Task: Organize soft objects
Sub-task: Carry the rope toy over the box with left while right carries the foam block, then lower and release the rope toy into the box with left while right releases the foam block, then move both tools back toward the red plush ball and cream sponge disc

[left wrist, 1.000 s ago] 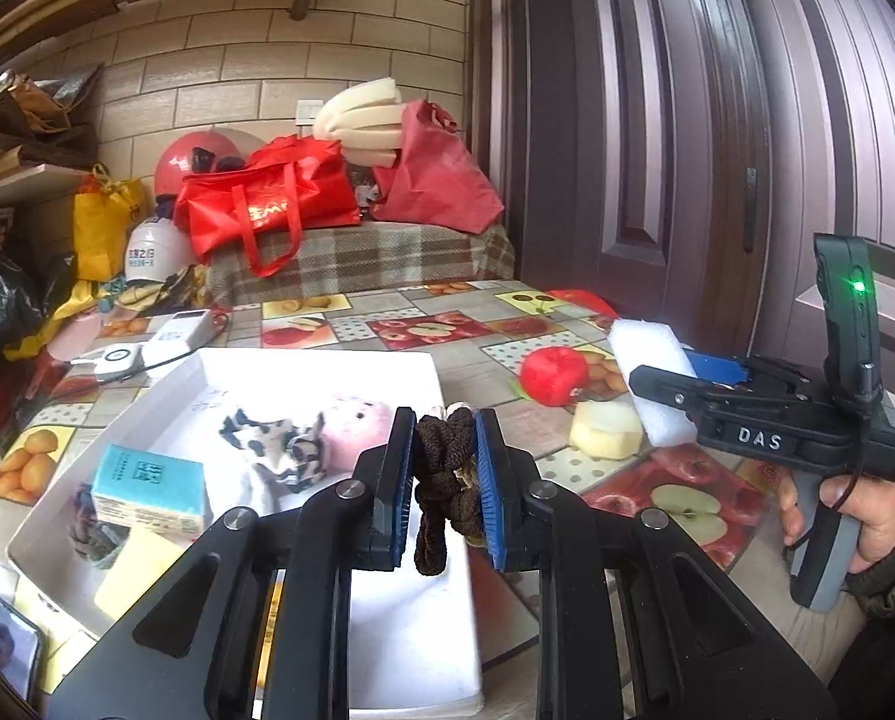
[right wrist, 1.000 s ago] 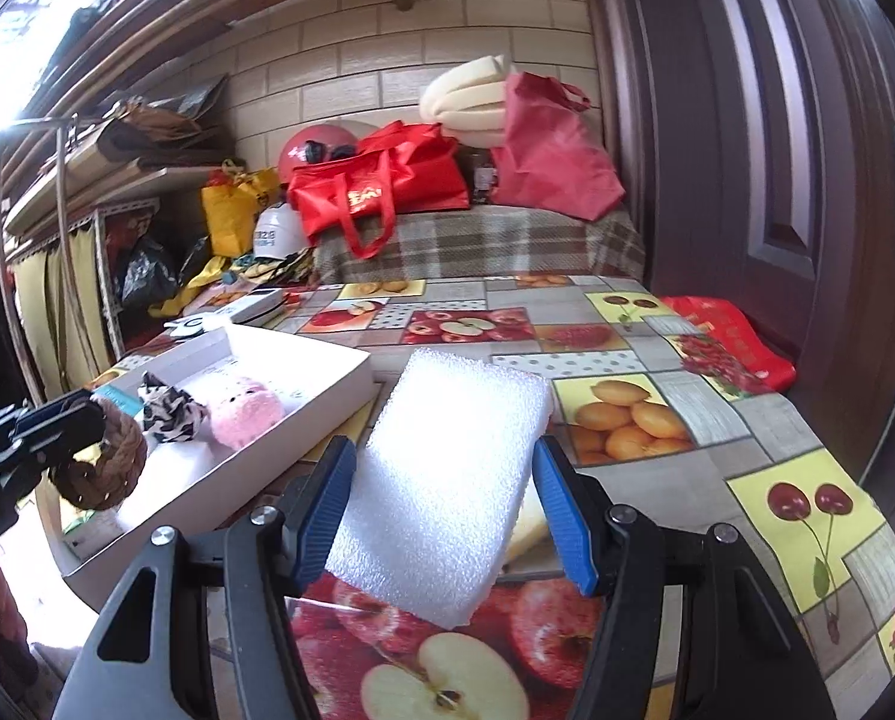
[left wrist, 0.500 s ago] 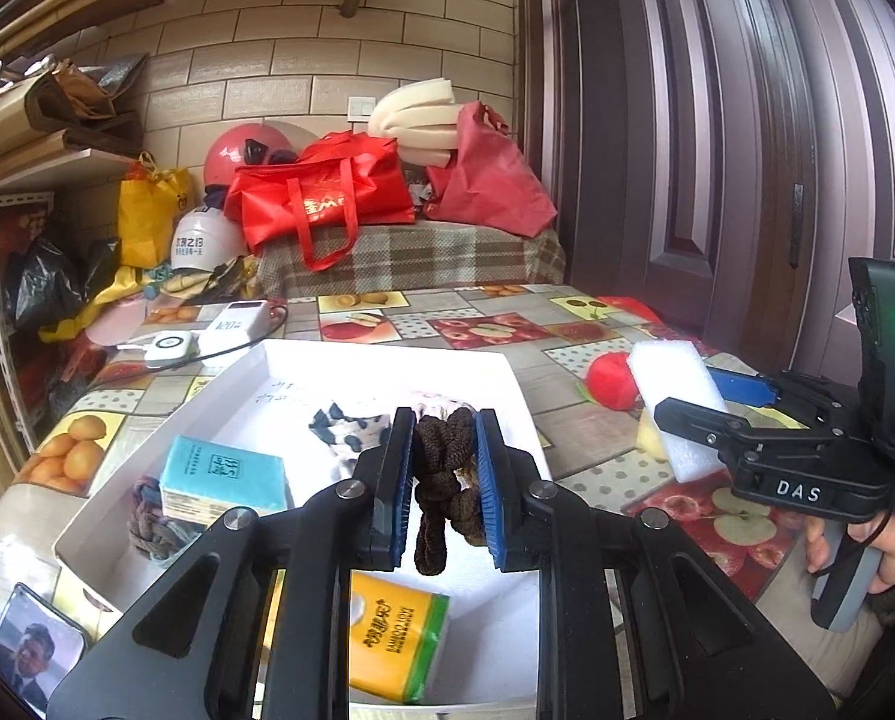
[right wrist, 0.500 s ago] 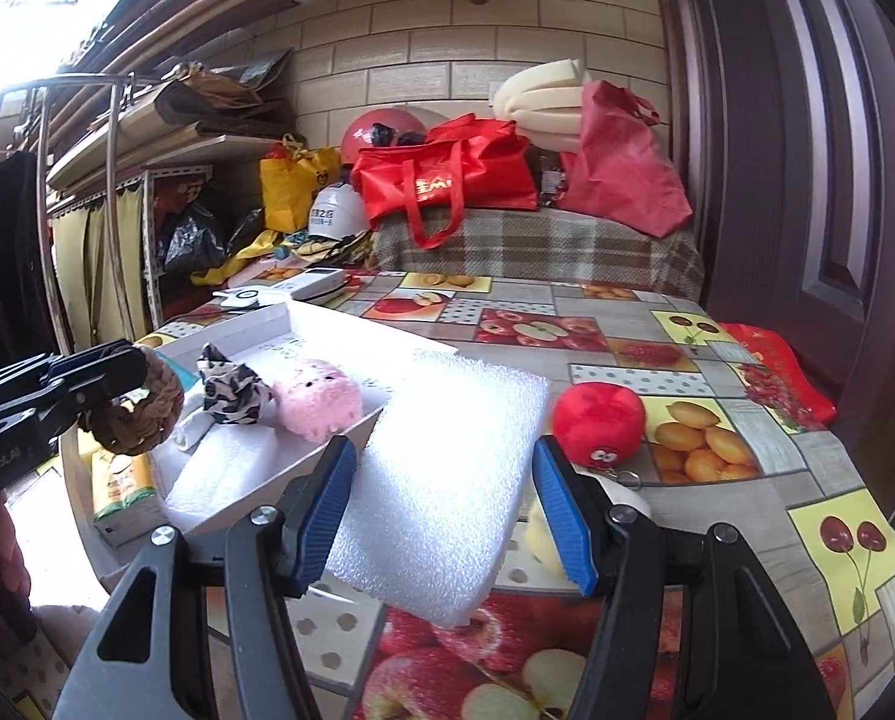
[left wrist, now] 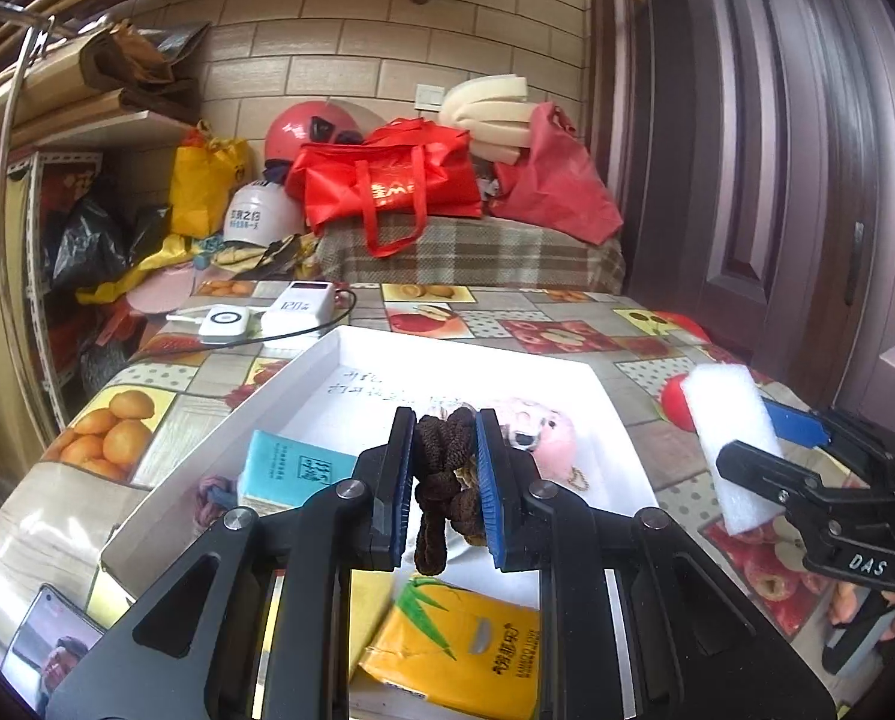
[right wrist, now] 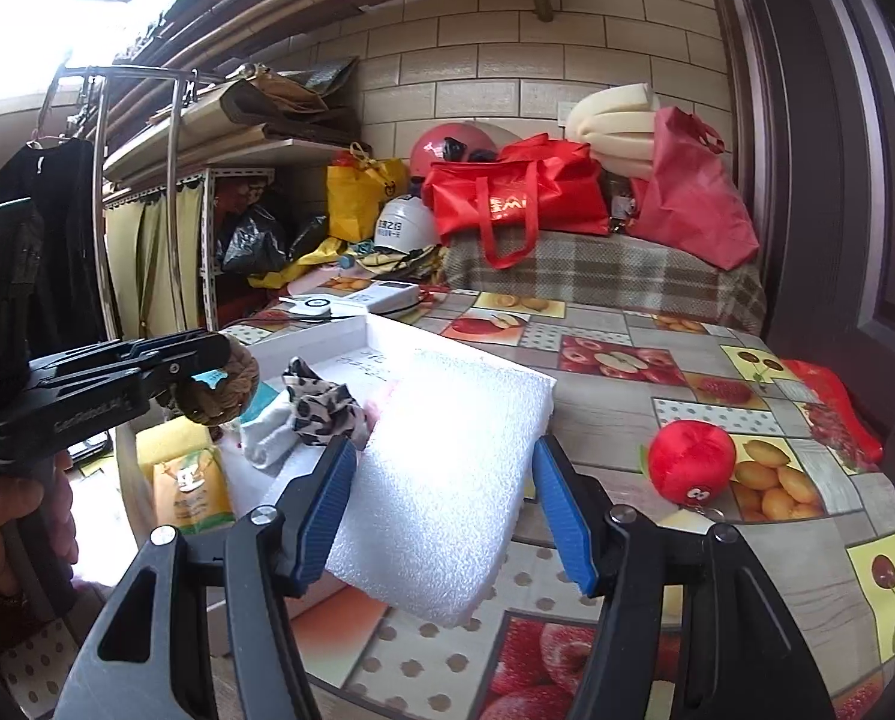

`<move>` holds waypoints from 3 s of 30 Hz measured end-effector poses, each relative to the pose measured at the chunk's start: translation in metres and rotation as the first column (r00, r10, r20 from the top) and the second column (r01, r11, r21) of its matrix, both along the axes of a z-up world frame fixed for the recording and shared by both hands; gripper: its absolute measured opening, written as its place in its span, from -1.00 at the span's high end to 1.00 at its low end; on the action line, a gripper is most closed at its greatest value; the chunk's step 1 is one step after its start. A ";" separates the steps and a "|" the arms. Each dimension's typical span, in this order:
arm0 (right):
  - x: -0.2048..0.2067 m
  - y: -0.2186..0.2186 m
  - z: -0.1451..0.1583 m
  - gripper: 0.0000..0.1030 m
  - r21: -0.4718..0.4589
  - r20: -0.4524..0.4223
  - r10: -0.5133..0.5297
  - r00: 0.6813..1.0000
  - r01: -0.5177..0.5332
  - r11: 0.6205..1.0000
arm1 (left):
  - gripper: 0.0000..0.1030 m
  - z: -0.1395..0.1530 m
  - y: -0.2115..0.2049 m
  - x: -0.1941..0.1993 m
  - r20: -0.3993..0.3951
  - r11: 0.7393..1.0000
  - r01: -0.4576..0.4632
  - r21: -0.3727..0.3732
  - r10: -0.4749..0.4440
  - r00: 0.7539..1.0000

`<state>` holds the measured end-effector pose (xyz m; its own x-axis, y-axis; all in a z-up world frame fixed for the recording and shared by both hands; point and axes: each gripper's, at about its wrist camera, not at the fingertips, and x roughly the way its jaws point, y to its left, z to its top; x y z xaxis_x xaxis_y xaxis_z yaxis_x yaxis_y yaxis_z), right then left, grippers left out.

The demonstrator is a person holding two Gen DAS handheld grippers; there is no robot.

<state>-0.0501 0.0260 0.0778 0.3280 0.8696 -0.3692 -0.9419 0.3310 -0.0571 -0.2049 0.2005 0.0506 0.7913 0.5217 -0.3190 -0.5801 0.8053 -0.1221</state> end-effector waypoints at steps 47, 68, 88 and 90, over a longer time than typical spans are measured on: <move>0.003 0.106 -0.014 -0.62 -0.164 -0.036 0.030 0.999 -0.036 0.986 | -0.22 -0.010 0.047 0.032 -0.137 0.975 -0.223 -0.020 0.218 0.966; -0.004 0.089 -0.006 -1.00 -0.057 0.011 0.016 1.000 -0.015 0.998 | -0.99 -0.001 0.031 0.009 -0.014 0.961 -0.272 0.045 0.272 0.962; 0.026 0.016 0.003 -1.00 0.059 -0.013 -0.121 0.993 0.121 0.991 | -0.99 0.005 -0.028 0.020 0.008 0.993 -0.038 0.113 0.037 0.999; 0.044 0.001 0.003 -1.00 0.055 -0.026 -0.176 0.984 0.177 0.983 | -0.99 0.006 -0.037 0.025 0.000 0.992 -0.001 0.123 0.001 1.000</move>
